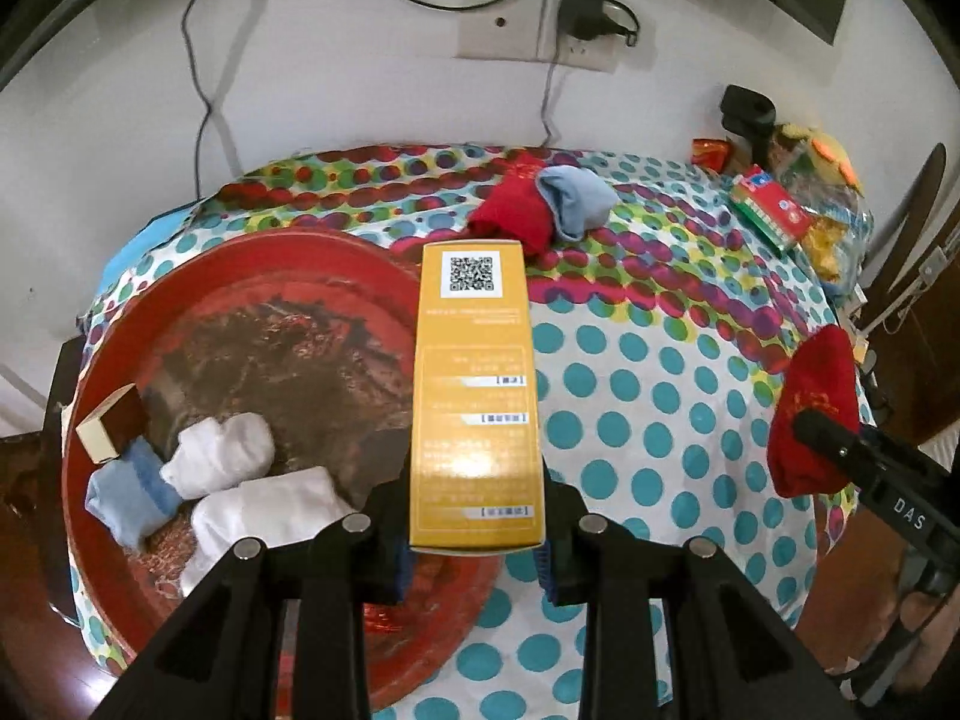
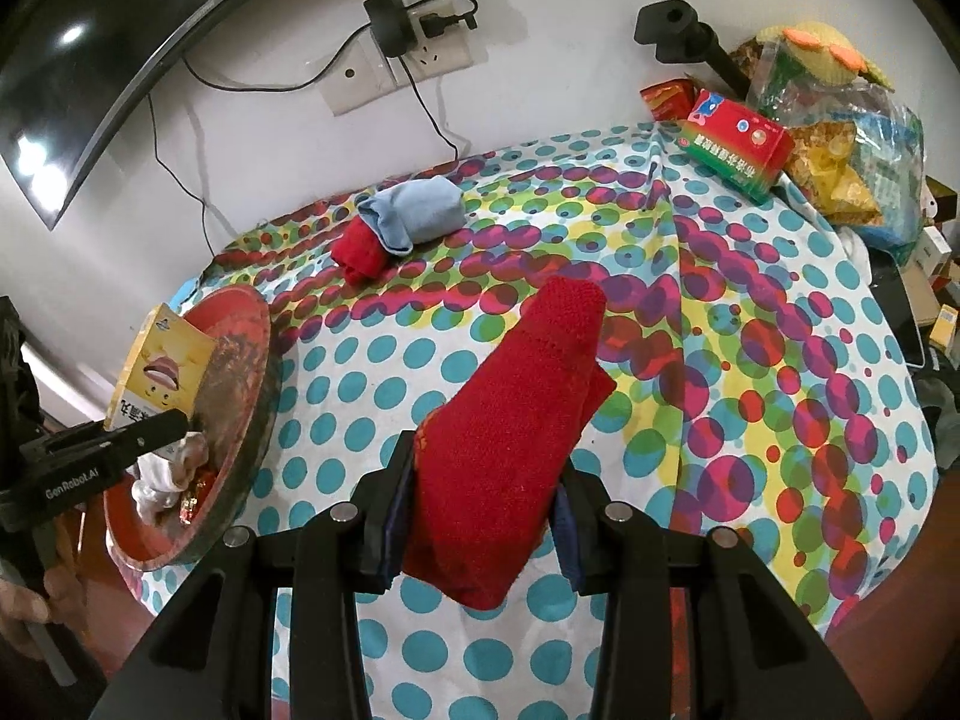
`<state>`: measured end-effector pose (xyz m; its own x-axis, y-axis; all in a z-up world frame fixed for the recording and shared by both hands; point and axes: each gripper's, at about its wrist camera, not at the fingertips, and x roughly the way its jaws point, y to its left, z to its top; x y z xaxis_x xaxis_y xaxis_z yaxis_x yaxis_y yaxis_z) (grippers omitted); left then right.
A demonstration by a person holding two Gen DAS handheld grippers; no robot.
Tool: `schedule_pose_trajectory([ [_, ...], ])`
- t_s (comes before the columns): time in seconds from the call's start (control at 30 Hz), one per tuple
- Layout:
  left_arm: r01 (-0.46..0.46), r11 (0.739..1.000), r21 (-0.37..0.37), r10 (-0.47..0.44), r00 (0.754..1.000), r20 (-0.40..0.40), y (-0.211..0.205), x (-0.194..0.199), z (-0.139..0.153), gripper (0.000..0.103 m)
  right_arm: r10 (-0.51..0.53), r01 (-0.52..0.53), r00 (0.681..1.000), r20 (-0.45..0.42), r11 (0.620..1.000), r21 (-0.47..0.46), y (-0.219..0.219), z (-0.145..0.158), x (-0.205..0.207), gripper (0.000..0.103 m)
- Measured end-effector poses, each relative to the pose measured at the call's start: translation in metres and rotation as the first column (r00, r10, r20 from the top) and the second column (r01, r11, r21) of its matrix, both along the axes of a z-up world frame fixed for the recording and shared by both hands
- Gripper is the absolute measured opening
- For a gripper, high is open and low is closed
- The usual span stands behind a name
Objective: Organize objects
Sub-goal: 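Carry the yellow box into the red tray and release it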
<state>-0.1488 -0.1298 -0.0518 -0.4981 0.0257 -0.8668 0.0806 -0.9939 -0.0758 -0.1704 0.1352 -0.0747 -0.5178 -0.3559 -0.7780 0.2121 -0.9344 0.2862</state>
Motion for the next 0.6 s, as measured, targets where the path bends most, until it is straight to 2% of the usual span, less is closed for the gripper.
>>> schedule_pose_trajectory([
  [0.6,-0.086,0.996,0.019,0.086,0.996,-0.015,-0.058,0.011,0.002,0.03,0.02,-0.019,1.0,-0.01,0.998,0.061,-0.027,0.008,0.004,0.038],
])
